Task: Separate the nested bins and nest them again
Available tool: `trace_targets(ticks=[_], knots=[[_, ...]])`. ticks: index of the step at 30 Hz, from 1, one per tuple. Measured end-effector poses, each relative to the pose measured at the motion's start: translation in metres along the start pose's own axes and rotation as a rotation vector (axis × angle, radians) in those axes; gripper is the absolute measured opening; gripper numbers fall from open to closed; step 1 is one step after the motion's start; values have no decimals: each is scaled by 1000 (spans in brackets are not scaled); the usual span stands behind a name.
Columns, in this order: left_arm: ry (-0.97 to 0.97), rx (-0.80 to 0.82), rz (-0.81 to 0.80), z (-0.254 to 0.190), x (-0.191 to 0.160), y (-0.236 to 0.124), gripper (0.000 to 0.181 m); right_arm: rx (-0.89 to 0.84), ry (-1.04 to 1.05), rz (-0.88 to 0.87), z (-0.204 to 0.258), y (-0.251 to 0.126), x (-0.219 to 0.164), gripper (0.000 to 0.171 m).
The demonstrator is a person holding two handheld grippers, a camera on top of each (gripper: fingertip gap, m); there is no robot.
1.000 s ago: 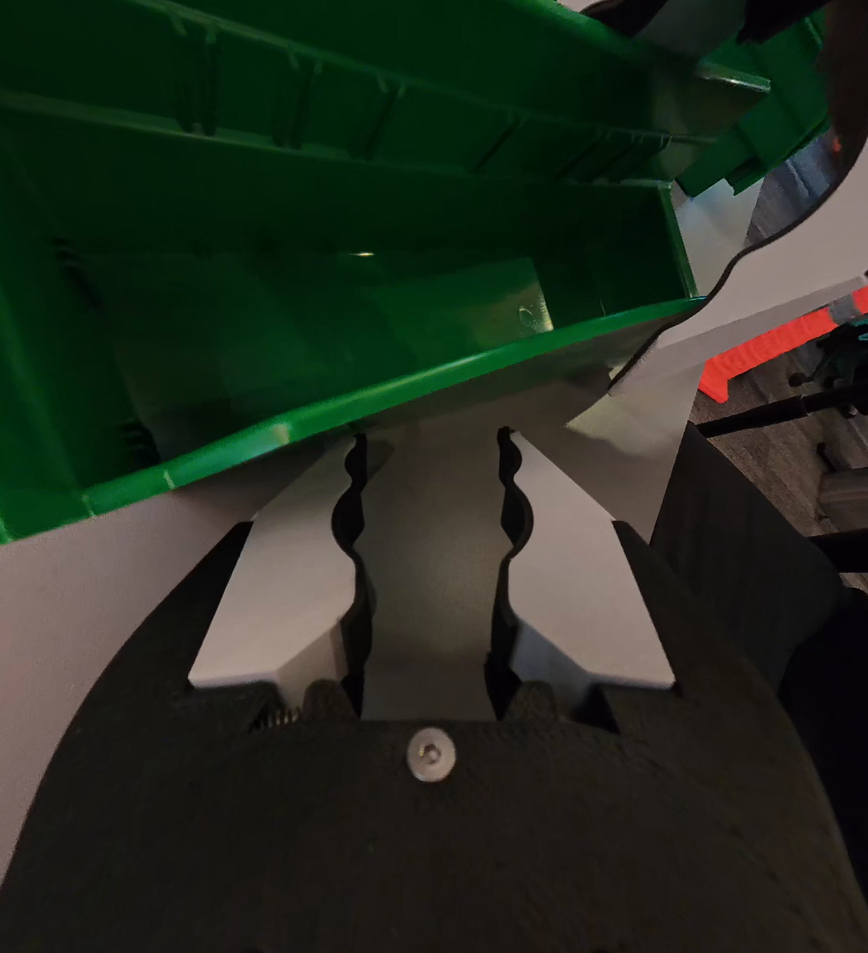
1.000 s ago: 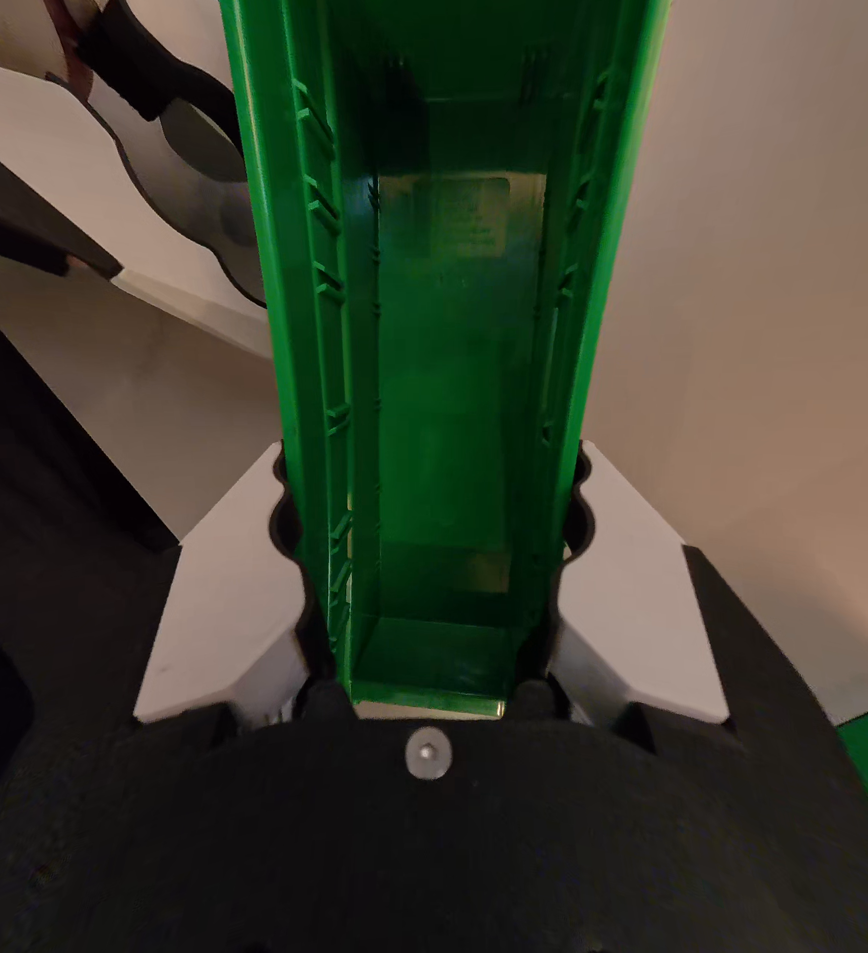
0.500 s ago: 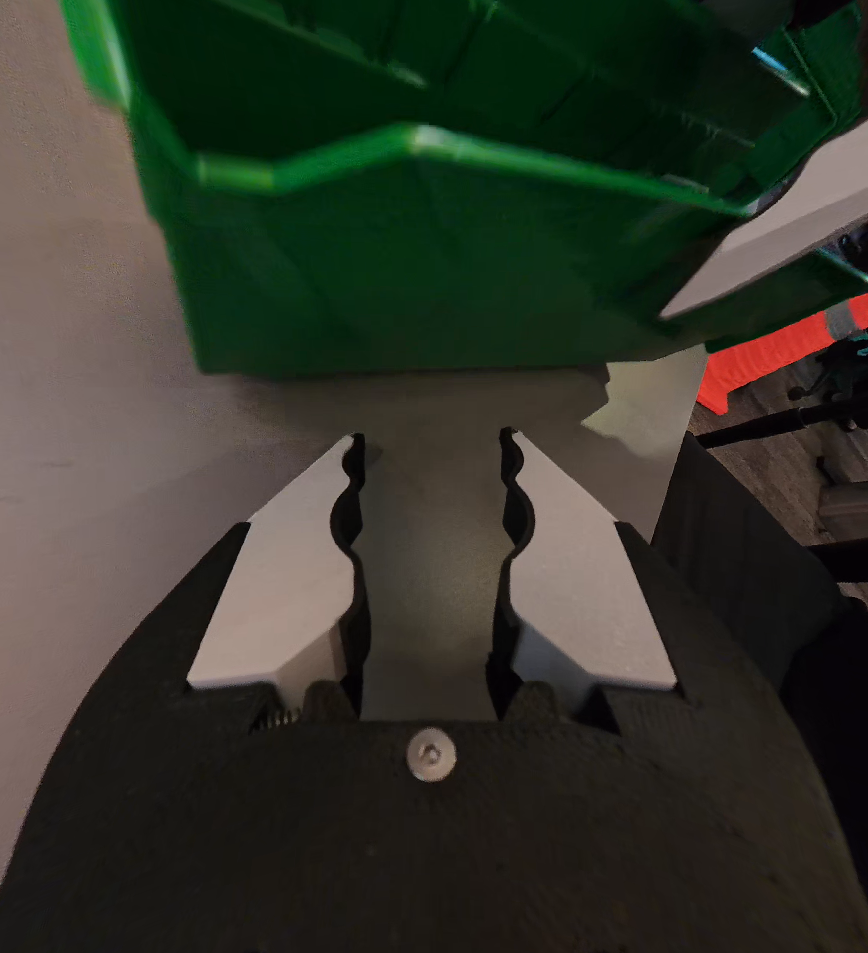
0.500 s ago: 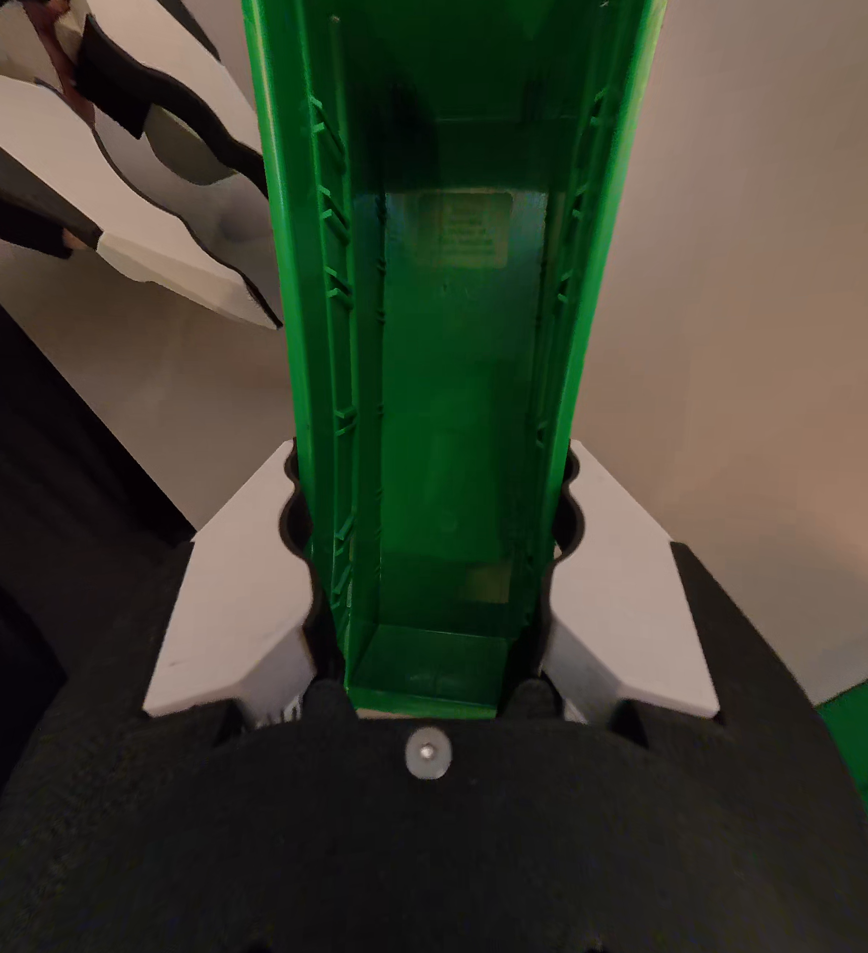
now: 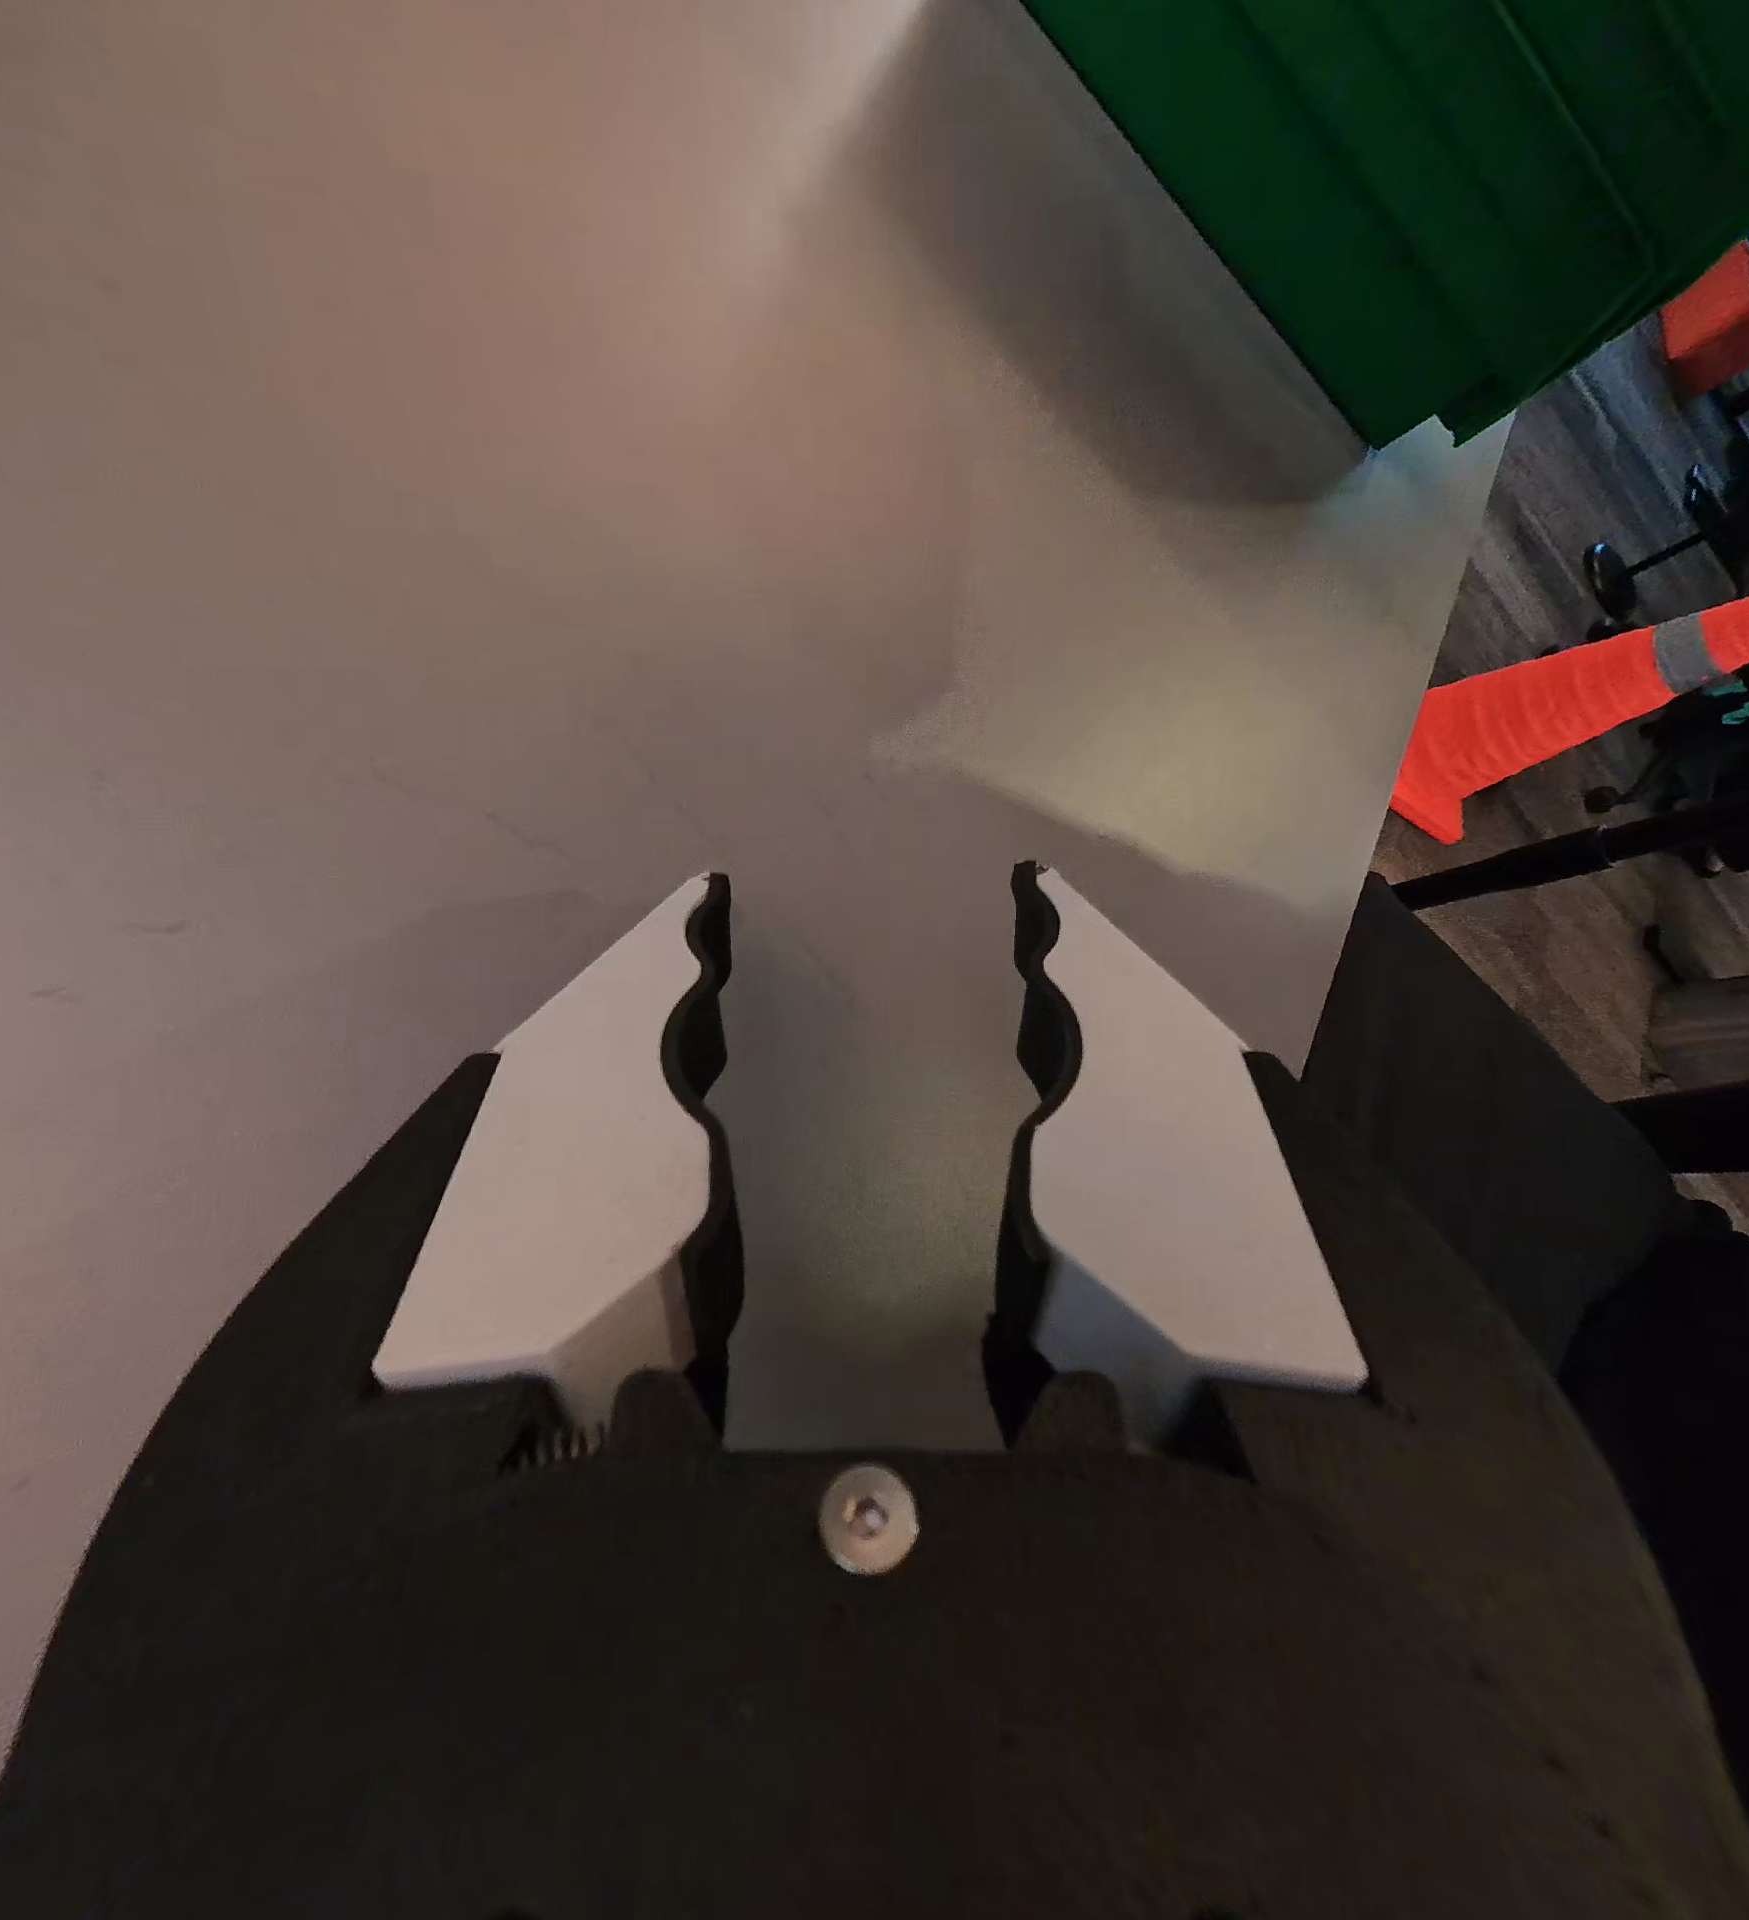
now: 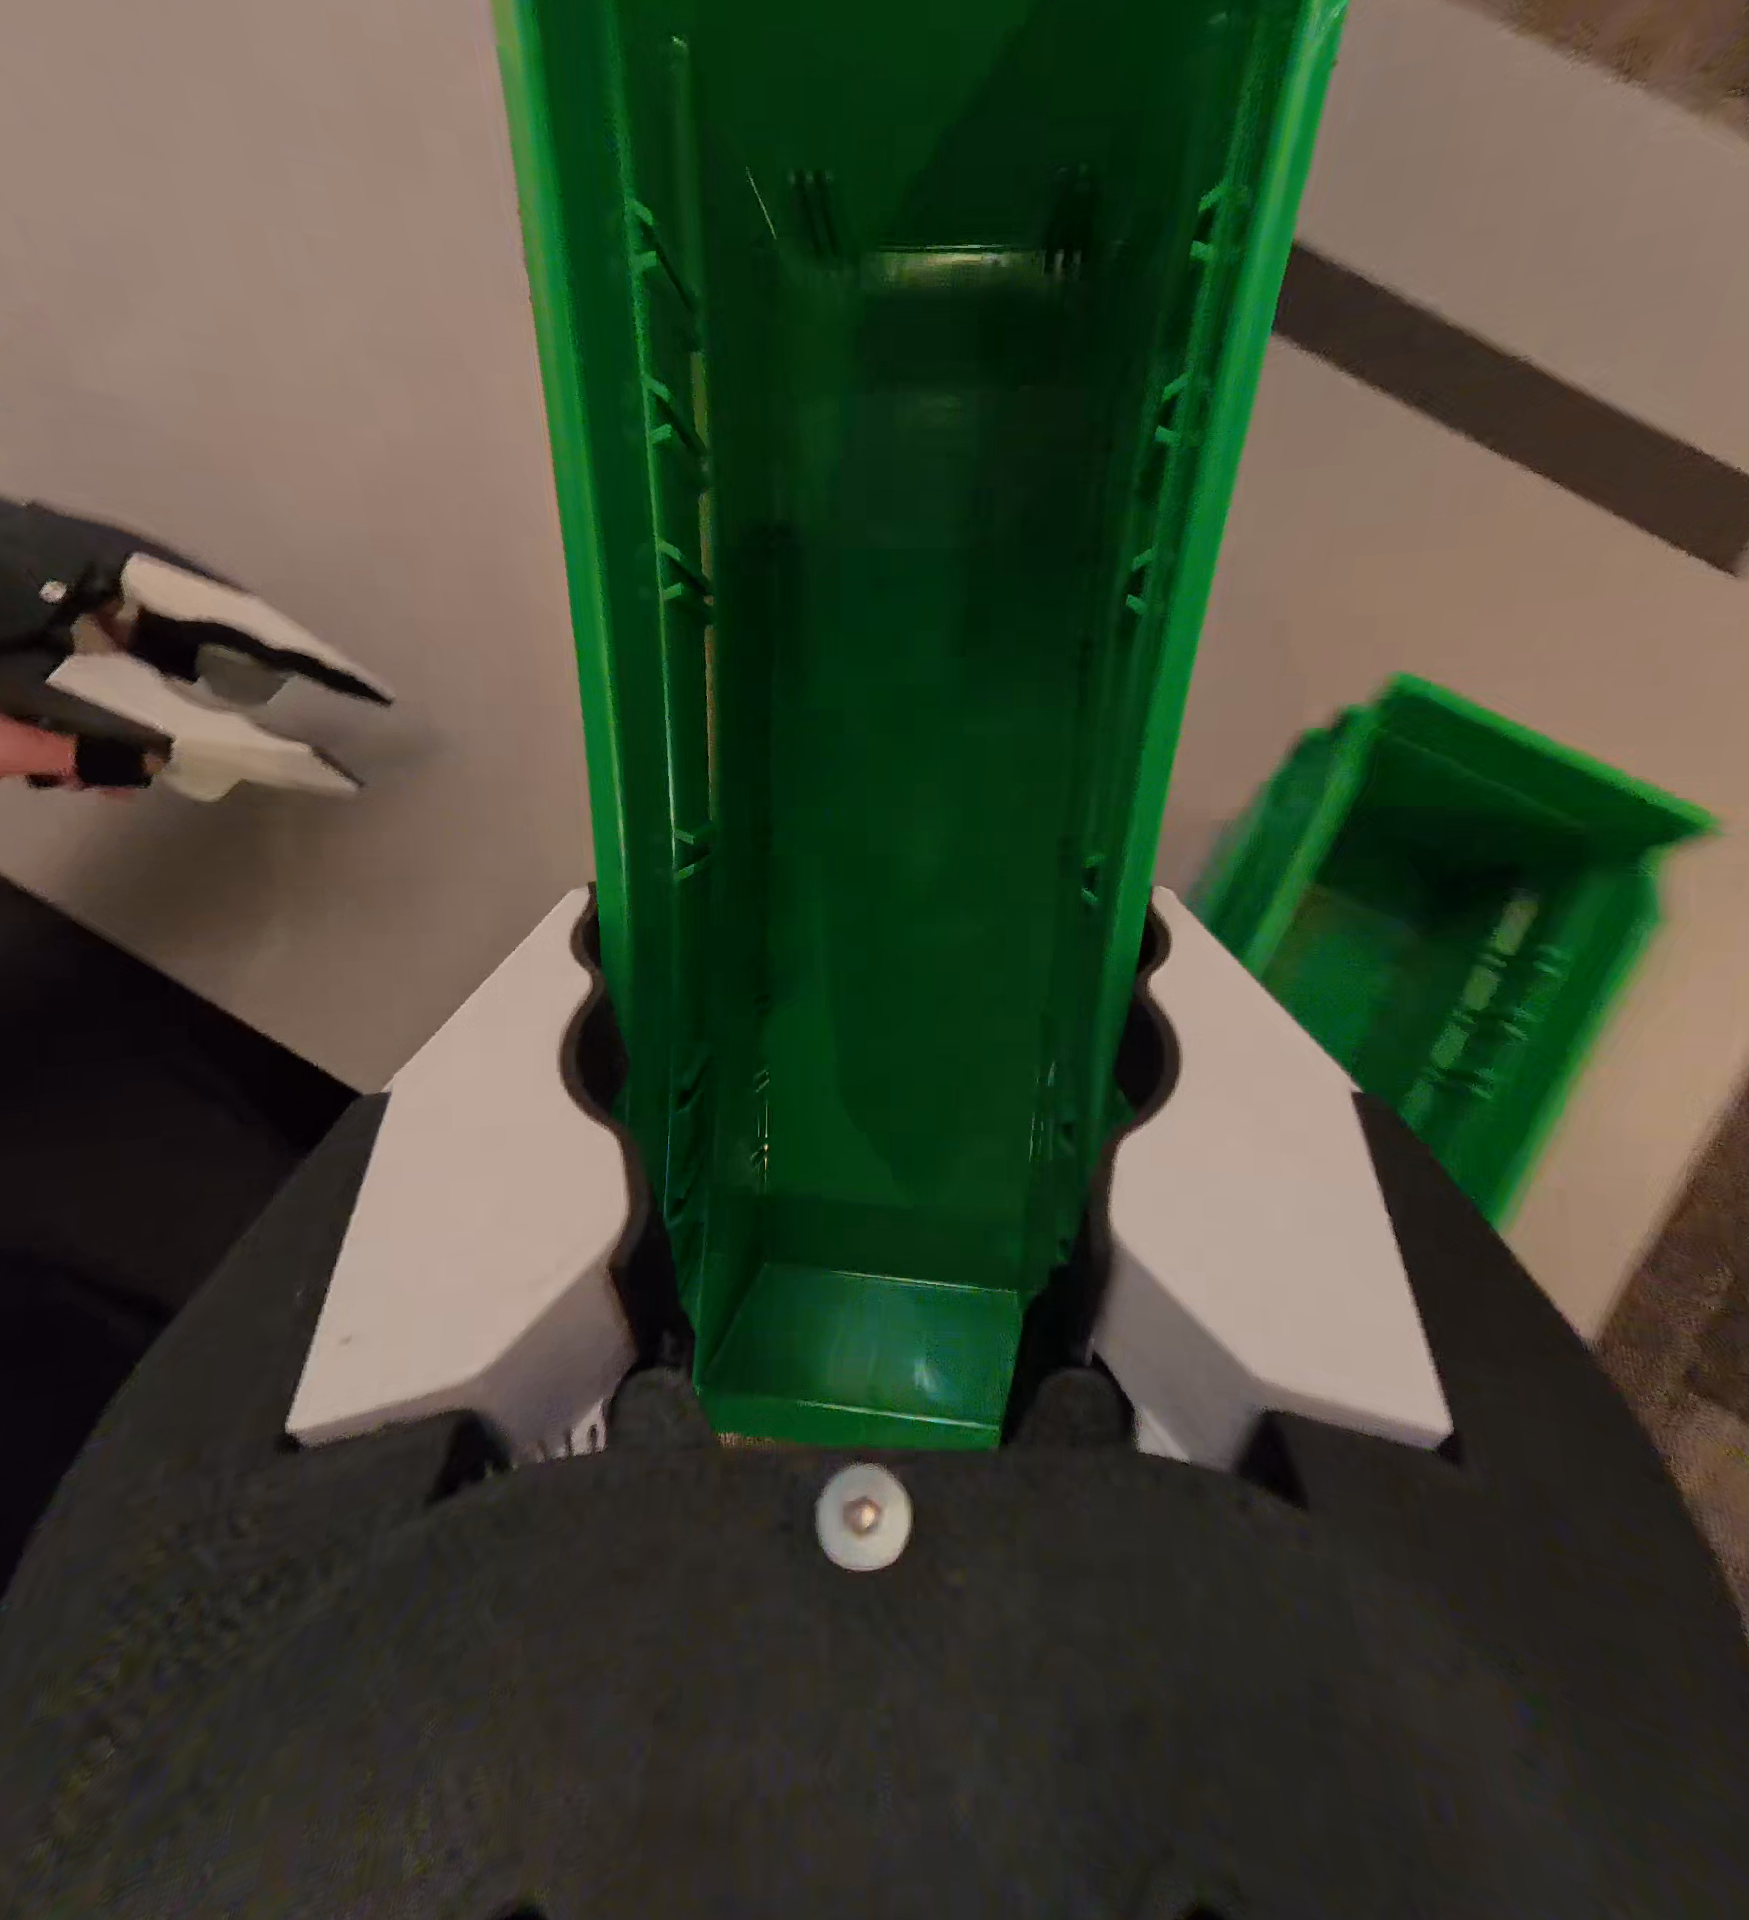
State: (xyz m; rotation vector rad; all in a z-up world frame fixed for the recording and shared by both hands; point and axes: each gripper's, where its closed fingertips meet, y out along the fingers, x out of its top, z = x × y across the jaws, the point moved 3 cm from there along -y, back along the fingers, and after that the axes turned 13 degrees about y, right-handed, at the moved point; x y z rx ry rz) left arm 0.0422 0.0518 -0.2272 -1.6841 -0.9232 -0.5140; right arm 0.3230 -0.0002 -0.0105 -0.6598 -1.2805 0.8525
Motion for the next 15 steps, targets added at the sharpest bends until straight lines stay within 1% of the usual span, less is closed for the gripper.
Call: trace_targets(ticks=[3,6,9,15], knots=[[-5,-5,5,0,-2,2,54,-71,82,-50,-44,-36,4,97],[-7,-7,7,0,-3,3,54,-148,157,-57,-85,-50,-5,97],[-9,-7,10,0,-4,4,54,-208,217,-35,-117,-48,-21,97],[-12,-9,25,-1,-7,7,54,-171,314,35,-142,-18,-49,100]])
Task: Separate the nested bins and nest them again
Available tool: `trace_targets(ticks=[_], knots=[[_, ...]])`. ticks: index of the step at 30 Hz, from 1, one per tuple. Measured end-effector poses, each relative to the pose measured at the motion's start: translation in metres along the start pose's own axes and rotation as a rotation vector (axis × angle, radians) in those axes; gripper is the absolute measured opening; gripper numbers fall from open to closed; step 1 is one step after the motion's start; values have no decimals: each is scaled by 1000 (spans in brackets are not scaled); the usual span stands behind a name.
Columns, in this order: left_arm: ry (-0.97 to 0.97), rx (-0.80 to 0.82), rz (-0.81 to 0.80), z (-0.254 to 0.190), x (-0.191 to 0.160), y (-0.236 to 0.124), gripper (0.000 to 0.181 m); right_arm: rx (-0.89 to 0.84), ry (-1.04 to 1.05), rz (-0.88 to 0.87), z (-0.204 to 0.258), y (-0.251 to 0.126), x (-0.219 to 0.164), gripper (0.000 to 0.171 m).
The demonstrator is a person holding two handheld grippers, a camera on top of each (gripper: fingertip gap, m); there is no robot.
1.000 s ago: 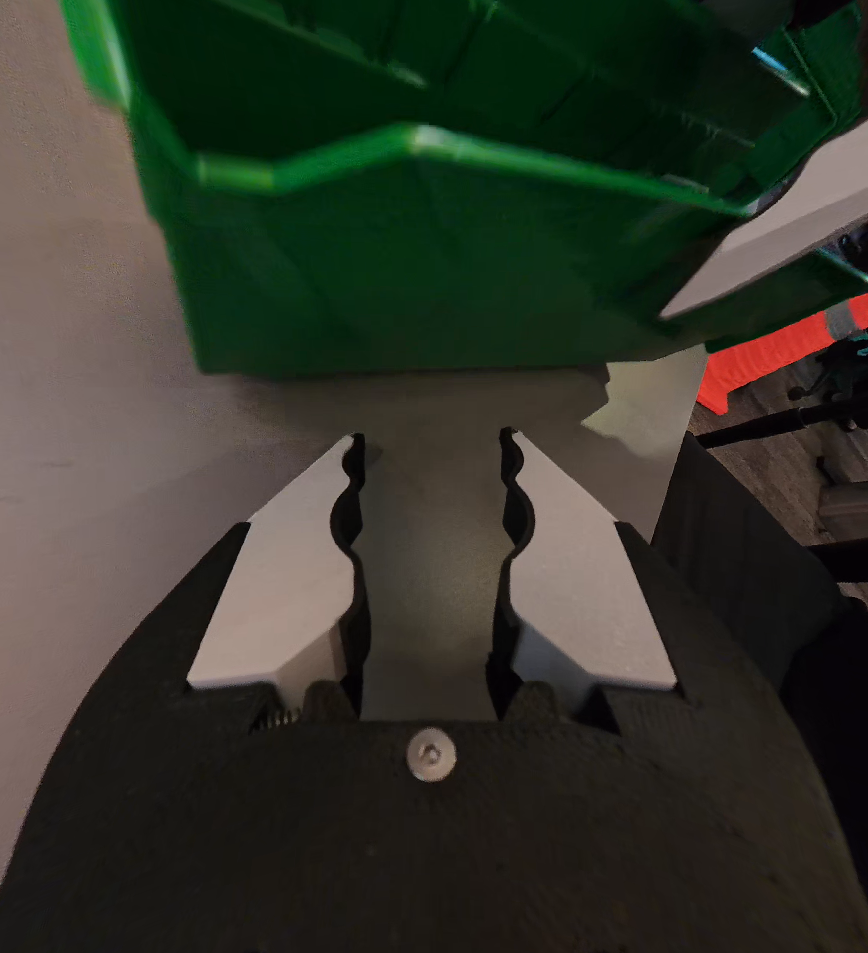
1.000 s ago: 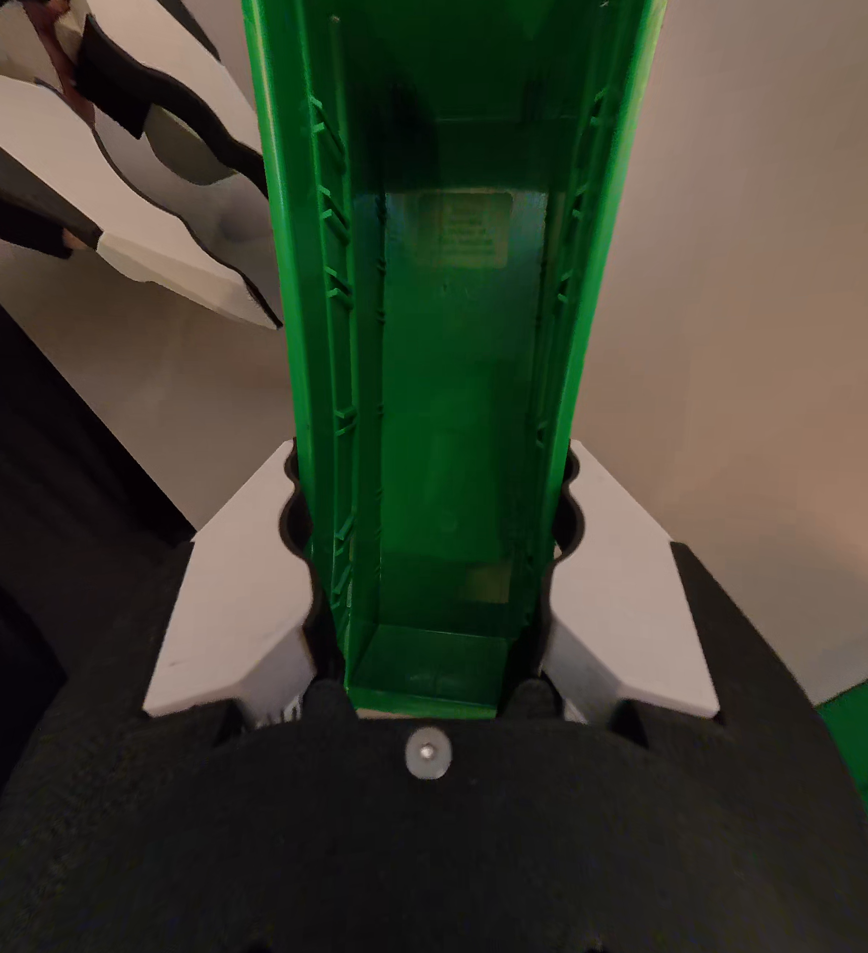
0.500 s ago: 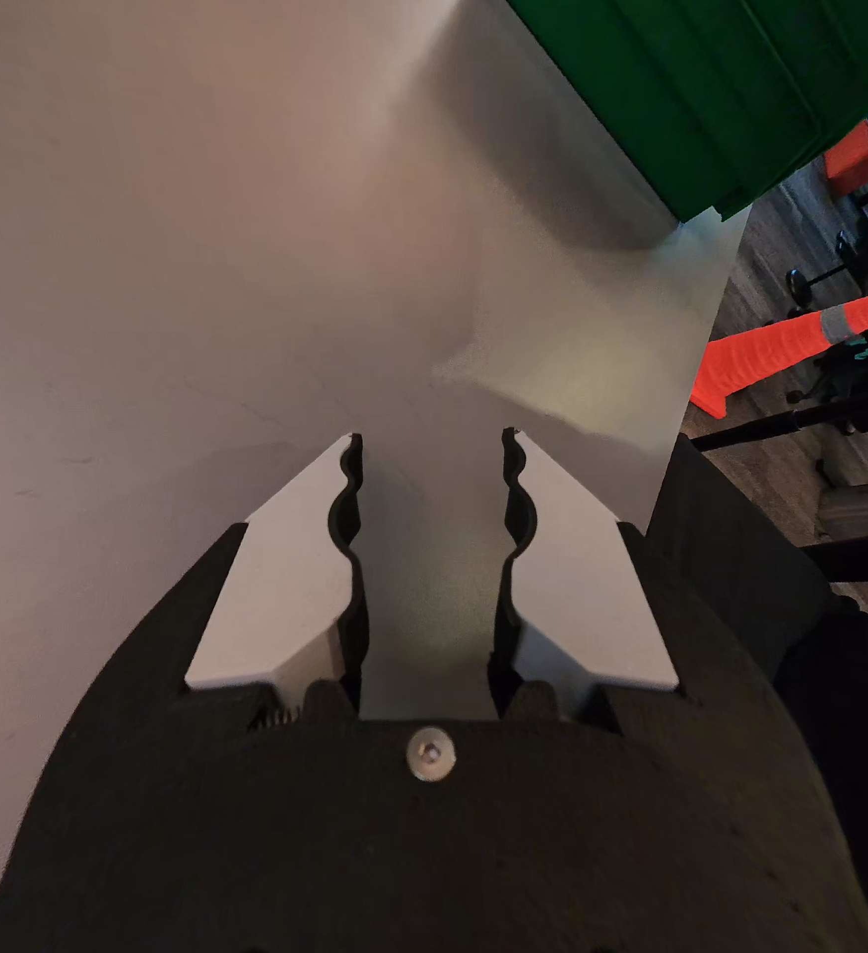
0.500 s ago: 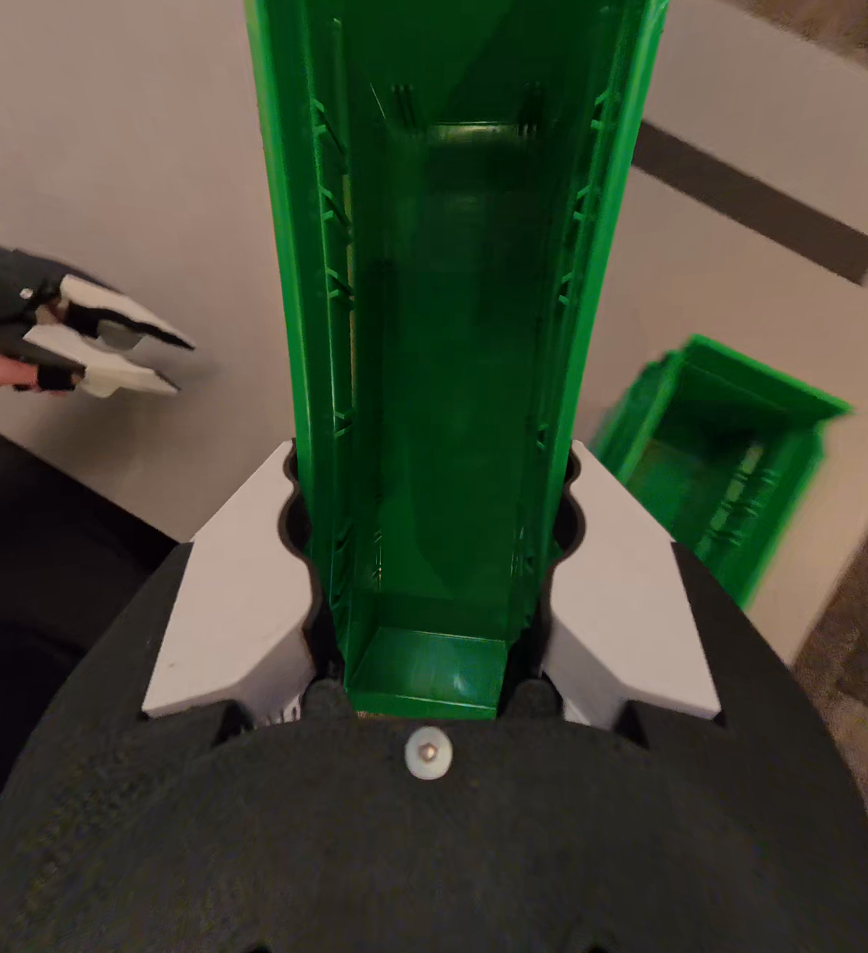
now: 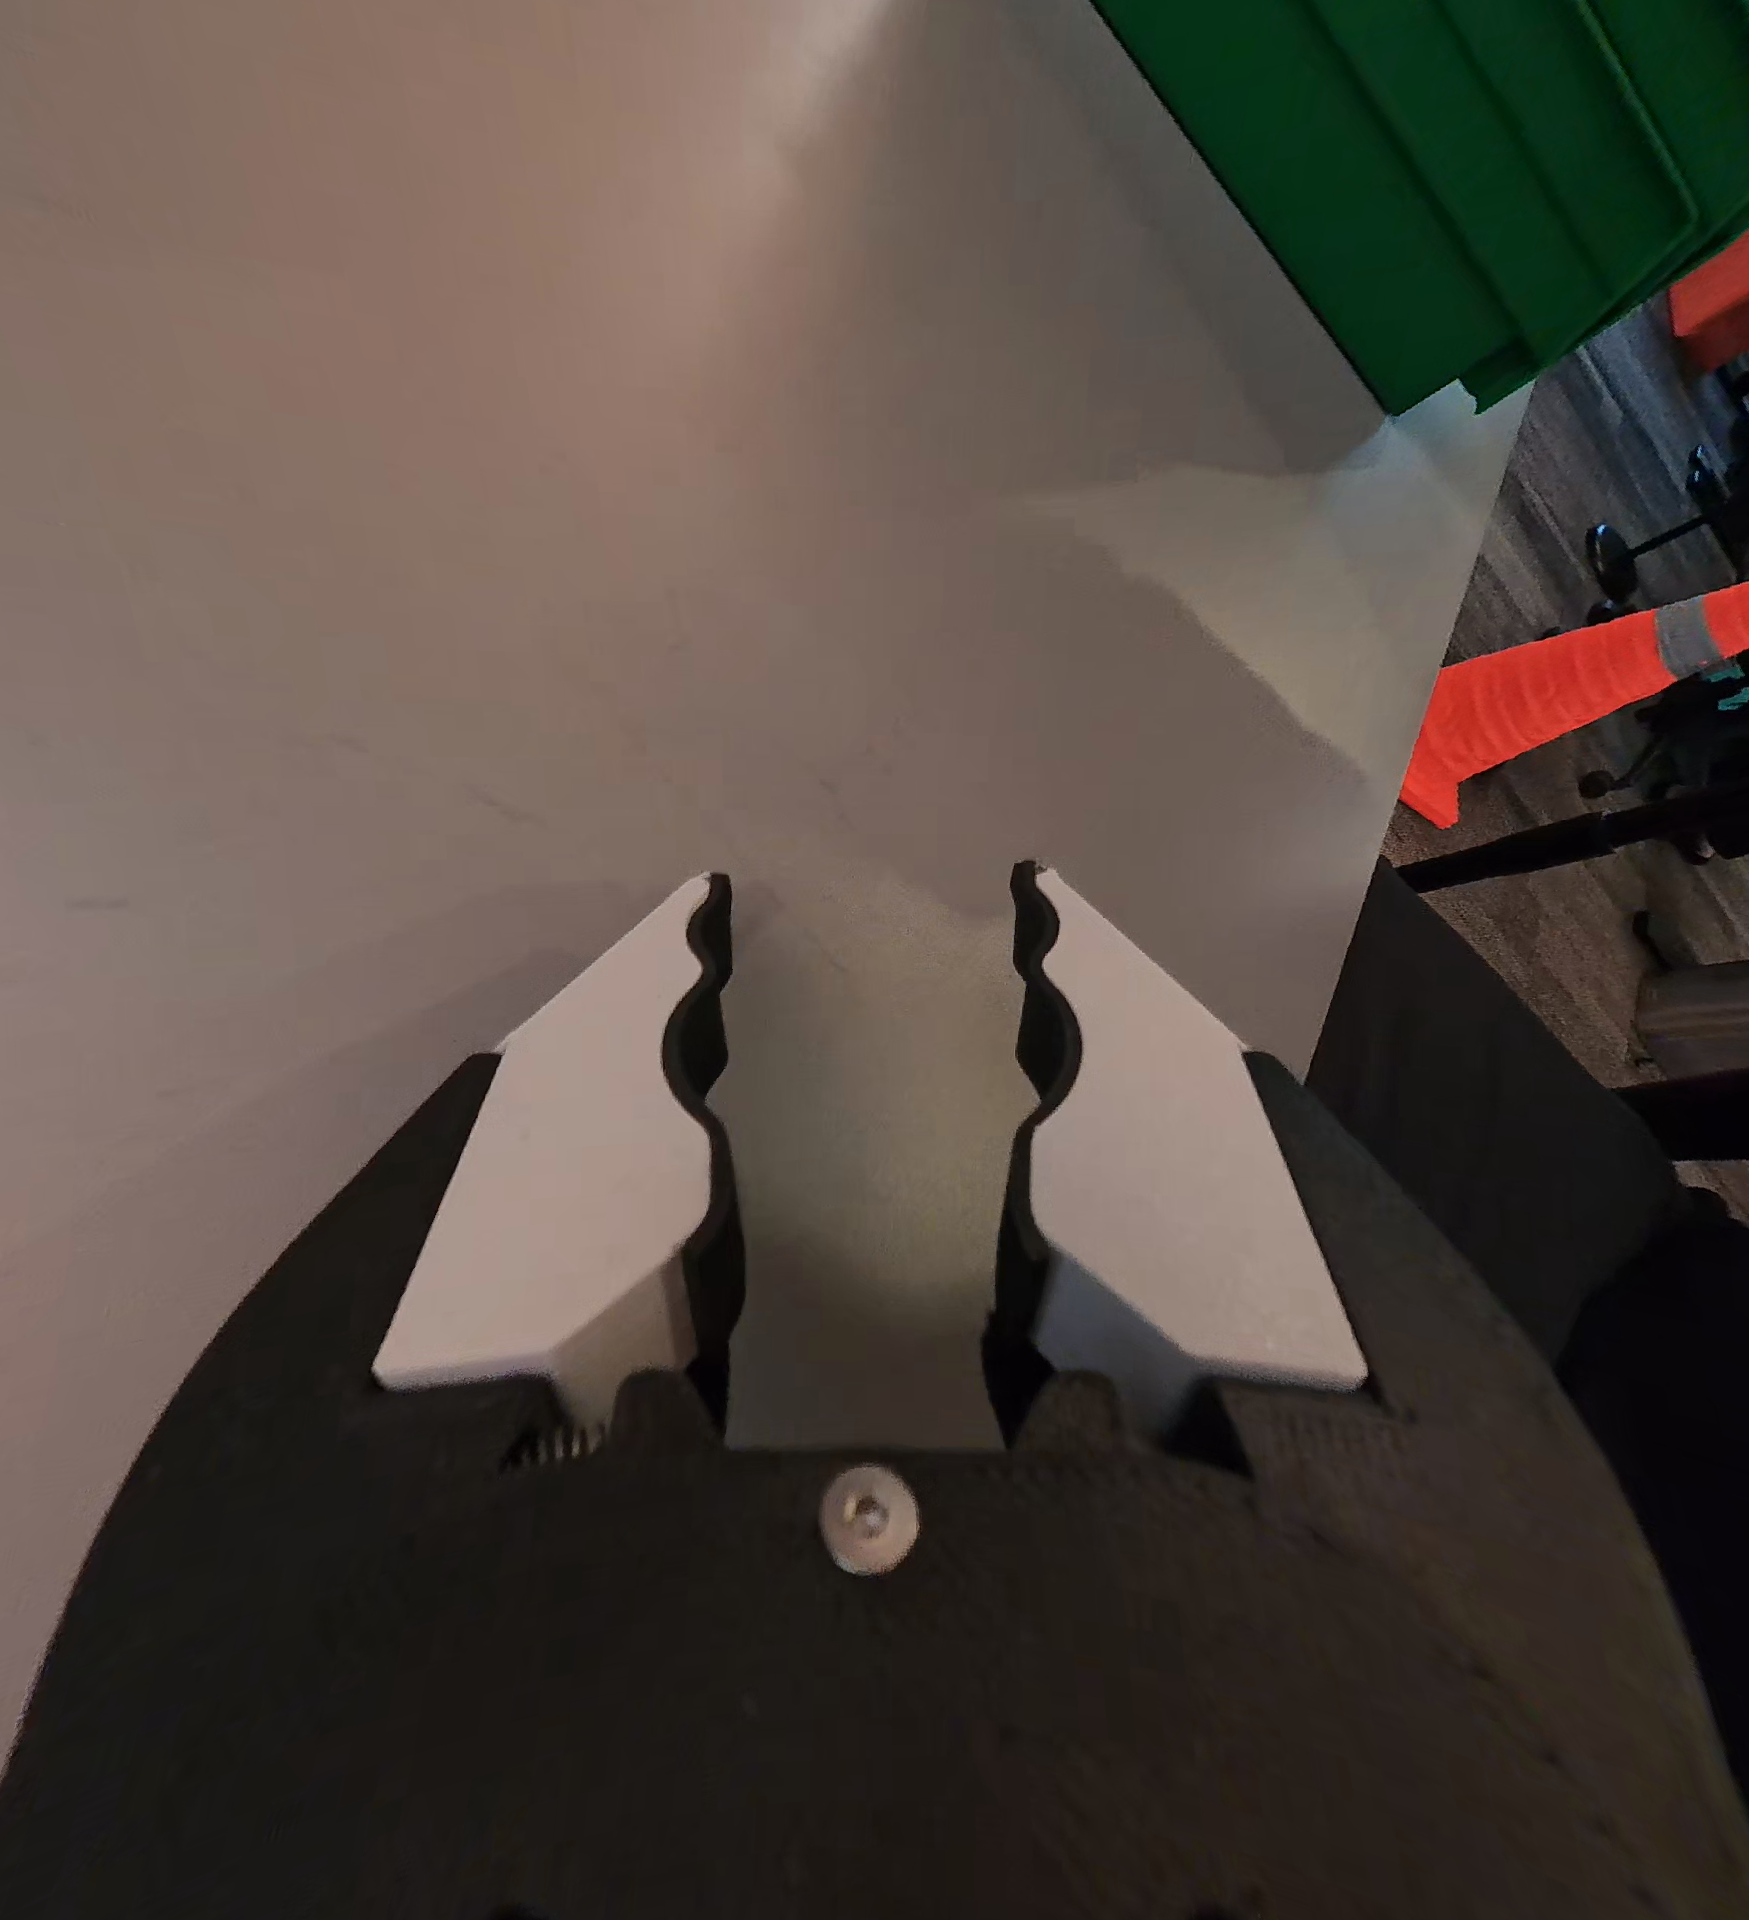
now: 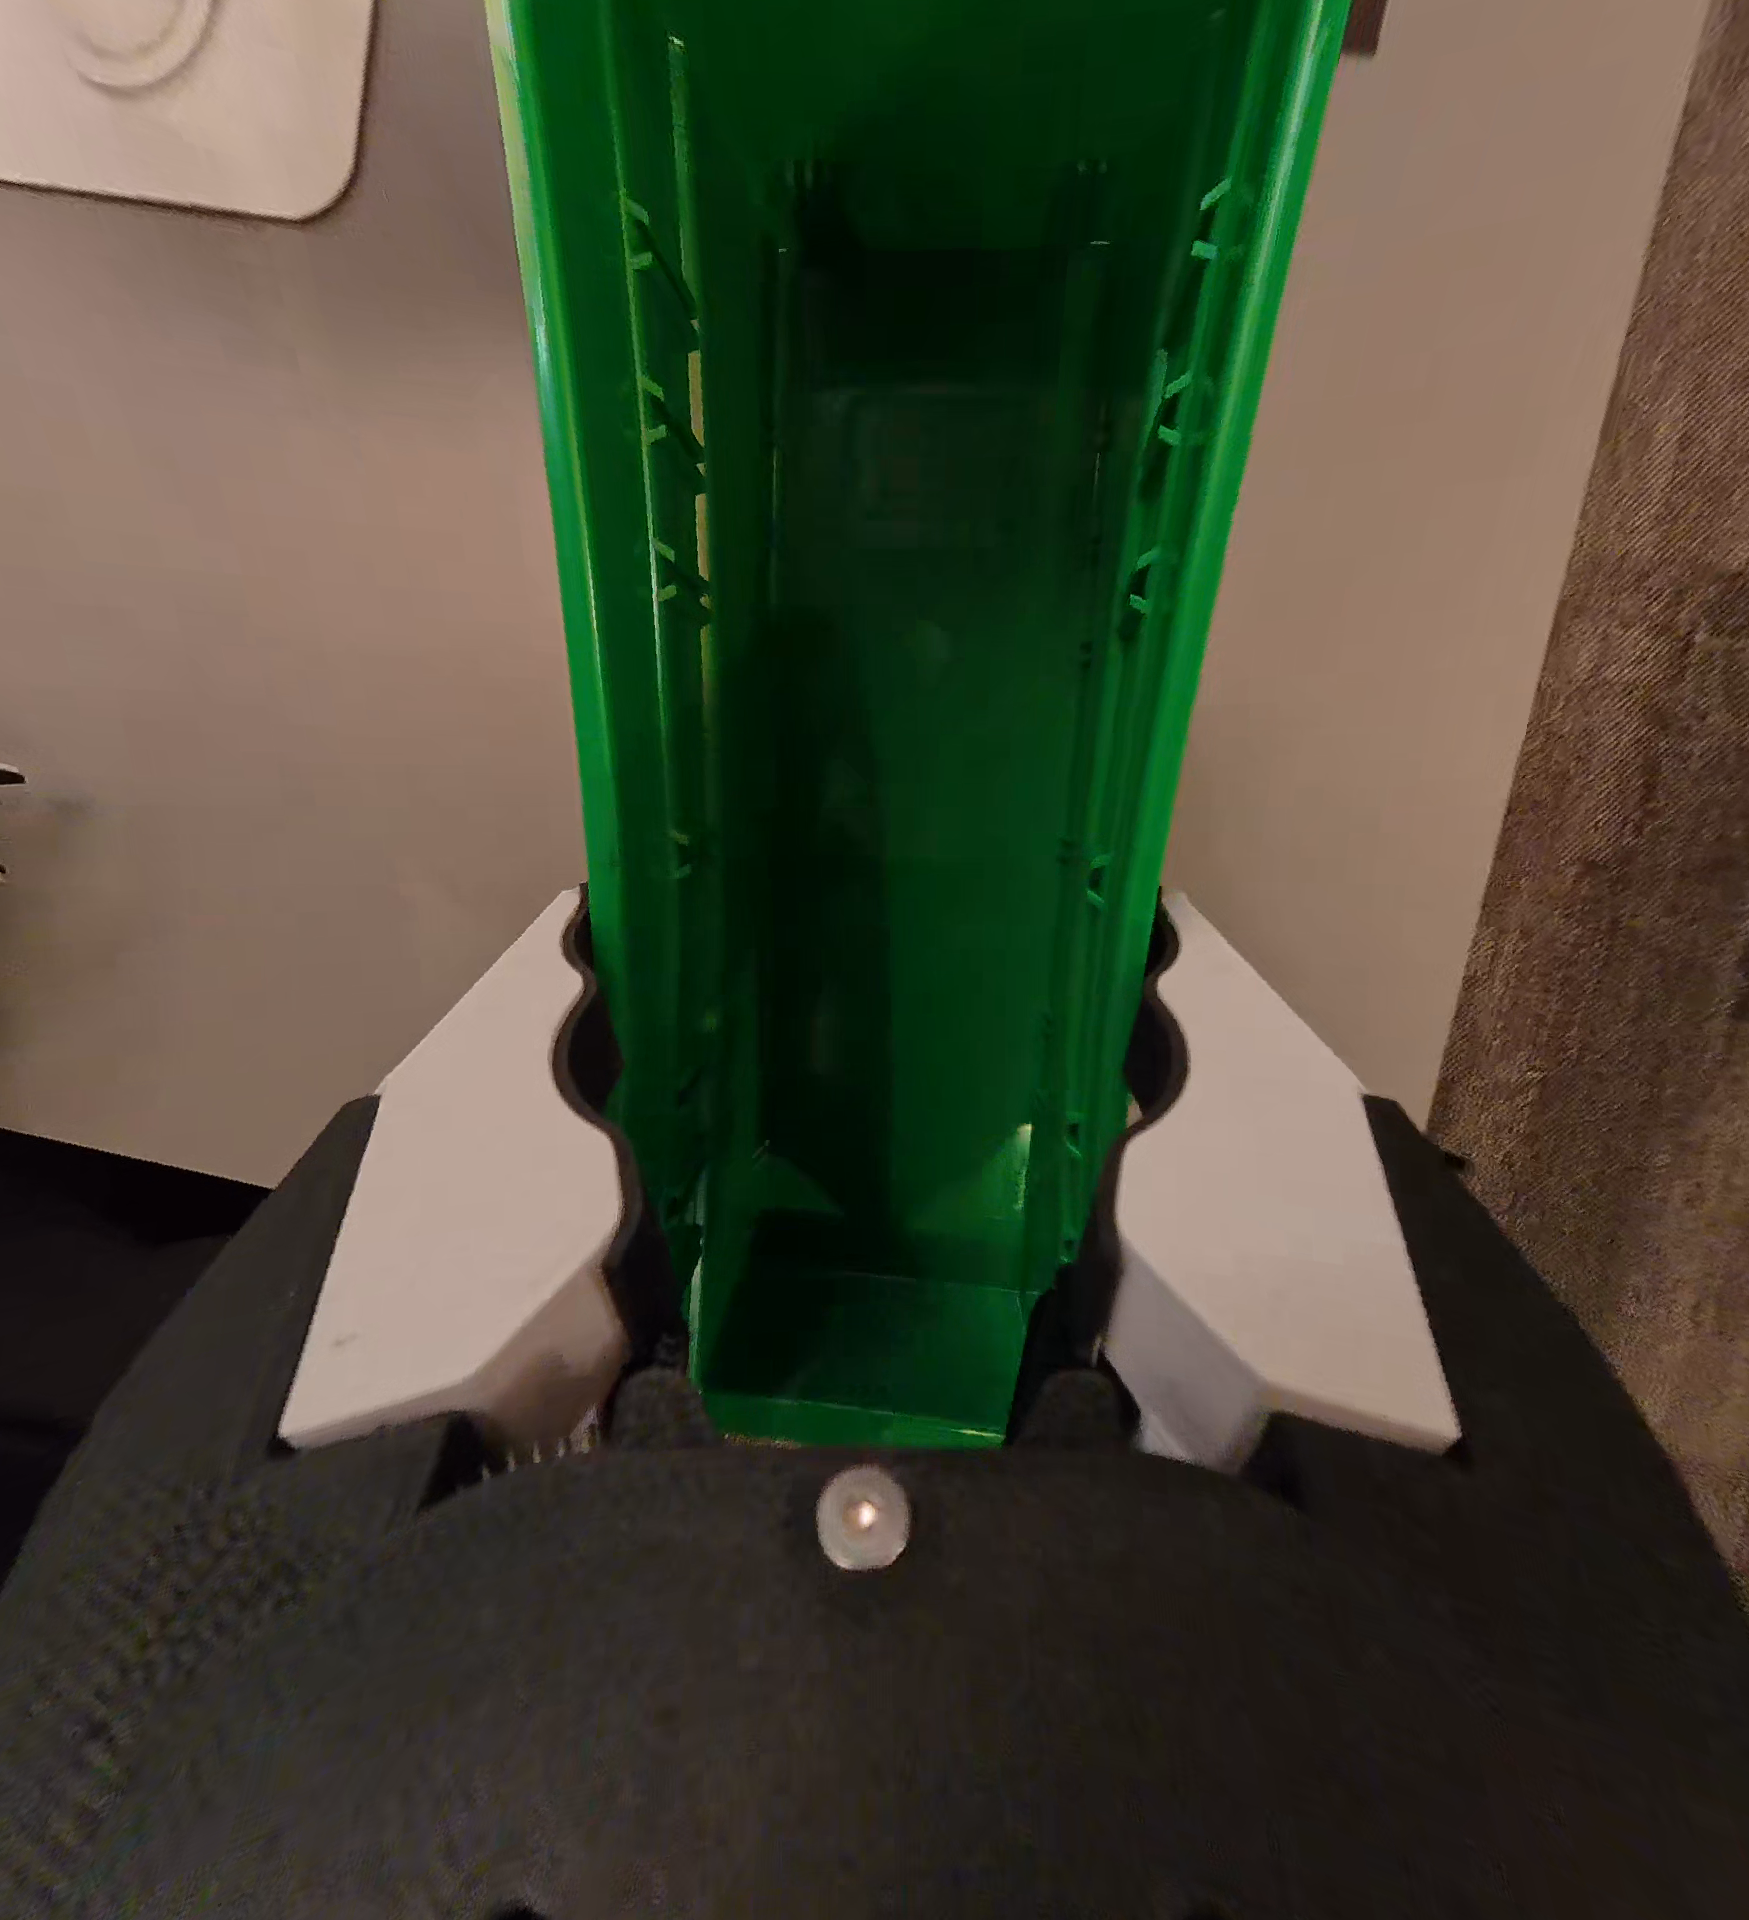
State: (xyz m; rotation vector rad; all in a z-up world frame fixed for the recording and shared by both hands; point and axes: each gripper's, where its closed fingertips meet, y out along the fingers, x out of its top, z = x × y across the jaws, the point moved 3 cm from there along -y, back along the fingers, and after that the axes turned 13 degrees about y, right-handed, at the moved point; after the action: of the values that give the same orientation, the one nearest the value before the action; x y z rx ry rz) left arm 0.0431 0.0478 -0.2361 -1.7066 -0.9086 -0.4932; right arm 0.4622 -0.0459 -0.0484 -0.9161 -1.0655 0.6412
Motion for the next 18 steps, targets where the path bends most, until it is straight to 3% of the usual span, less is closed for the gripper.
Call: trace_targets(ticks=[9,18], knots=[[-10,-11,8,0,-3,3,54,-35,42,109,-20,51,-24,107],[-6,-14,10,-1,-2,2,54,-70,-10,165,-20,57,-23,123]])
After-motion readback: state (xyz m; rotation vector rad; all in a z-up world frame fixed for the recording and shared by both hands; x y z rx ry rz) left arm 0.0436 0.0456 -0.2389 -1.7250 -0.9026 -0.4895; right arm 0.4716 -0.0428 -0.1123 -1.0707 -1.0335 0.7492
